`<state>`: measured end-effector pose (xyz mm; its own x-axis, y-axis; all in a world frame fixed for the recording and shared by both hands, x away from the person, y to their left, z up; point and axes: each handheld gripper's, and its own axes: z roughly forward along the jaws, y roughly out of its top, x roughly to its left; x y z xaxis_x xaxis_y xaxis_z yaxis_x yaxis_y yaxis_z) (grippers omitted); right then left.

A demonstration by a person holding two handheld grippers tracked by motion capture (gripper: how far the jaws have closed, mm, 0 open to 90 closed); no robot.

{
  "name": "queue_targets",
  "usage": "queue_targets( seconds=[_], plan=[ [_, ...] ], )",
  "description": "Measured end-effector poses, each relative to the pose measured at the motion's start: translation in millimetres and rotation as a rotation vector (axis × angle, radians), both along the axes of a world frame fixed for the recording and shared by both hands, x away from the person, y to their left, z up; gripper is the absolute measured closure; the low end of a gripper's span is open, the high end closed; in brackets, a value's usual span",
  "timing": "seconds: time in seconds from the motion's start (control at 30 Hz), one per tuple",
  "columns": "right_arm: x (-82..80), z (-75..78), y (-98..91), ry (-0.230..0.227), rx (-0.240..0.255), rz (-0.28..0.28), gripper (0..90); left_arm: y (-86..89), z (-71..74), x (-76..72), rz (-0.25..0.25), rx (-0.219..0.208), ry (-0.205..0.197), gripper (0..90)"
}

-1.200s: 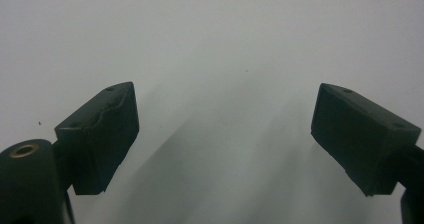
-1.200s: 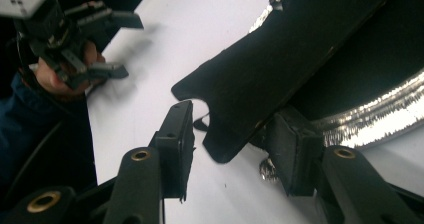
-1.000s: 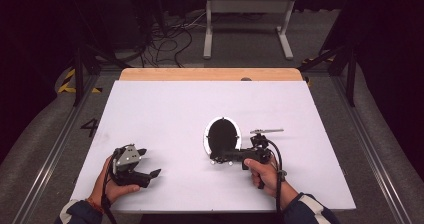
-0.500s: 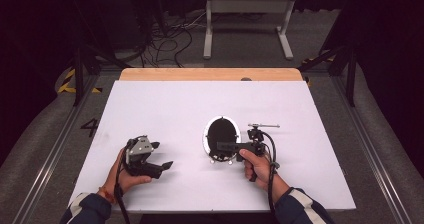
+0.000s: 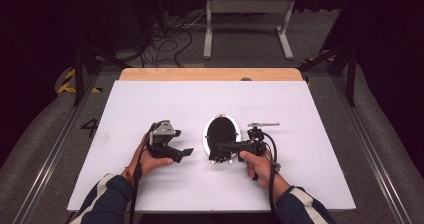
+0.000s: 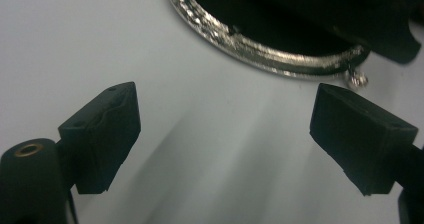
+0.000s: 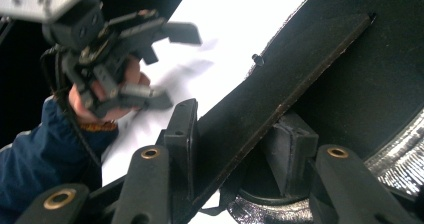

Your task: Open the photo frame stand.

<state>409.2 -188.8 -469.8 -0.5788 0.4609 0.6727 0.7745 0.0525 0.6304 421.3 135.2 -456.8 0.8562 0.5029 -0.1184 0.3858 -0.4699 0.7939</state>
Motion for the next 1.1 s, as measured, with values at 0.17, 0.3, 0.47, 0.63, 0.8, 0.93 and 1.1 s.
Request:
queue_targets(
  seconds=[0.17,0.3,0.47,0.63,0.8,0.93,1.1],
  plan=[
    [-0.2,1.4,-0.6,-0.058,-0.001,0.044,61.0,-12.4,-0.1,11.9,-0.006,-0.055,0.038,14.4],
    [-1.8,2.5,-1.2,-0.101,-0.002,0.069,62.4,-21.1,-1.3,18.8,-0.025,-0.085,0.064,14.4],
    [-4.2,7.9,-0.6,-0.148,-0.033,0.112,64.0,-32.3,-3.4,25.5,-0.052,-0.097,0.098,15.1],
    [-6.2,11.1,-0.8,-0.187,-0.045,0.151,66.3,-42.4,-3.2,31.9,-0.085,-0.133,0.126,15.8],
    [-5.6,10.3,-3.4,-0.176,-0.036,0.163,67.2,-45.5,-5.3,34.2,-0.145,-0.177,0.176,20.7],
    [-6.3,11.5,-4.3,-0.179,-0.035,0.177,68.5,-41.8,-3.2,33.1,-0.165,-0.22,0.19,22.2],
    [-8.9,13.3,-6.1,-0.177,-0.045,0.177,70.4,-34.6,3.3,30.4,-0.16,-0.258,0.17,32.9]
  ],
)
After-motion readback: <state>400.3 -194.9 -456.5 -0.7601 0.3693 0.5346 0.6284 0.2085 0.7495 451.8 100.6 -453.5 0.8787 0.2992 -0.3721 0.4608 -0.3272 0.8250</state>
